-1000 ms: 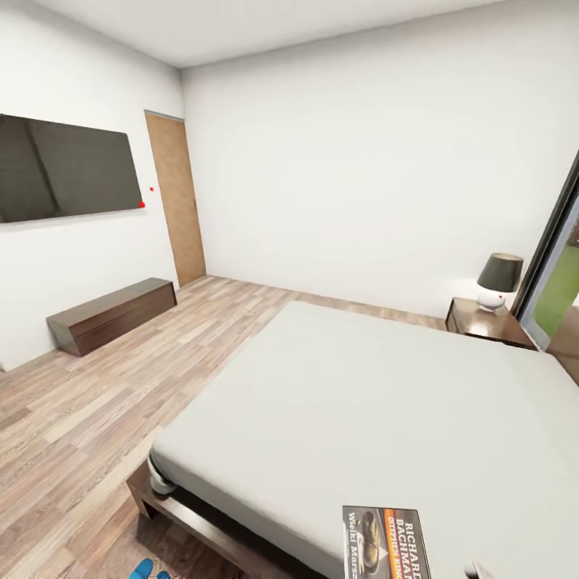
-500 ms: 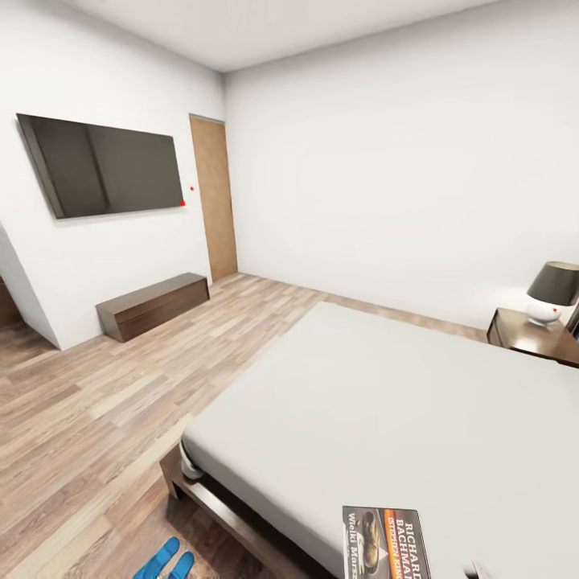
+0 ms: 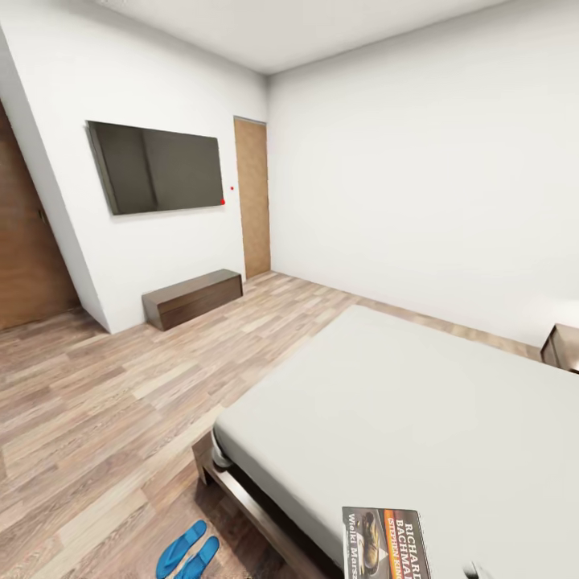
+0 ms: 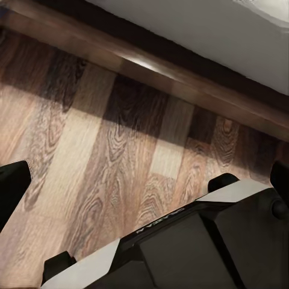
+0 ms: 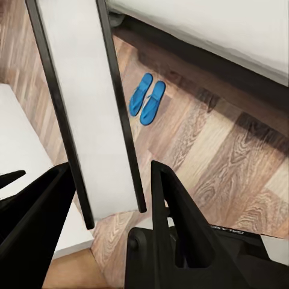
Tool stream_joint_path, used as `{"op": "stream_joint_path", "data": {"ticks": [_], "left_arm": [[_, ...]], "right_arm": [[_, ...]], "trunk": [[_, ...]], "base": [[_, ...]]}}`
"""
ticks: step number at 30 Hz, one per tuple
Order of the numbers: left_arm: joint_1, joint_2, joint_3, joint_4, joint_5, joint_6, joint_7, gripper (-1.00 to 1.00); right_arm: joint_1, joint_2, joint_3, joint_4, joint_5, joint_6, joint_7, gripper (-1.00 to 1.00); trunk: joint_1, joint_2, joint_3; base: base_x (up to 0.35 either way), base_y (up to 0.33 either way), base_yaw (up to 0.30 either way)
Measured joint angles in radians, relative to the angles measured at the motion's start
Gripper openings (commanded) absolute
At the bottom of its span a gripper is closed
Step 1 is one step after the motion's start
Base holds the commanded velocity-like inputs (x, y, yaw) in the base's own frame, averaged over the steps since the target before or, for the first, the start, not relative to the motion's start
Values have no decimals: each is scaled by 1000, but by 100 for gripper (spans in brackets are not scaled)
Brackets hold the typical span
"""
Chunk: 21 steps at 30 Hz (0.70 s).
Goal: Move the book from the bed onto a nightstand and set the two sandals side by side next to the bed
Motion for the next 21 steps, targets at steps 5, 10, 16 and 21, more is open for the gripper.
{"op": "stream_joint_path", "data": {"ticks": [5,10,16,21], "left_arm": [[0,0,0,0,0,0,0,100],[0,0,0,0,0,0,0,100],[0,0,0,0,0,0,0,100],[0,0,0,1,0,0,0,100]], "right_arm": [[0,0,0,0,0,0,0,-100],[0,0,0,0,0,0,-1,-100],[0,0,0,0,0,0,-1,-100],[0,0,0,0,0,0,-1,-100]], "trunk": [[0,0,0],[0,0,0],[0,0,0],[0,0,0]], "base": [[0,0,292],[0,0,292],[0,0,292],[0,0,292]]}}
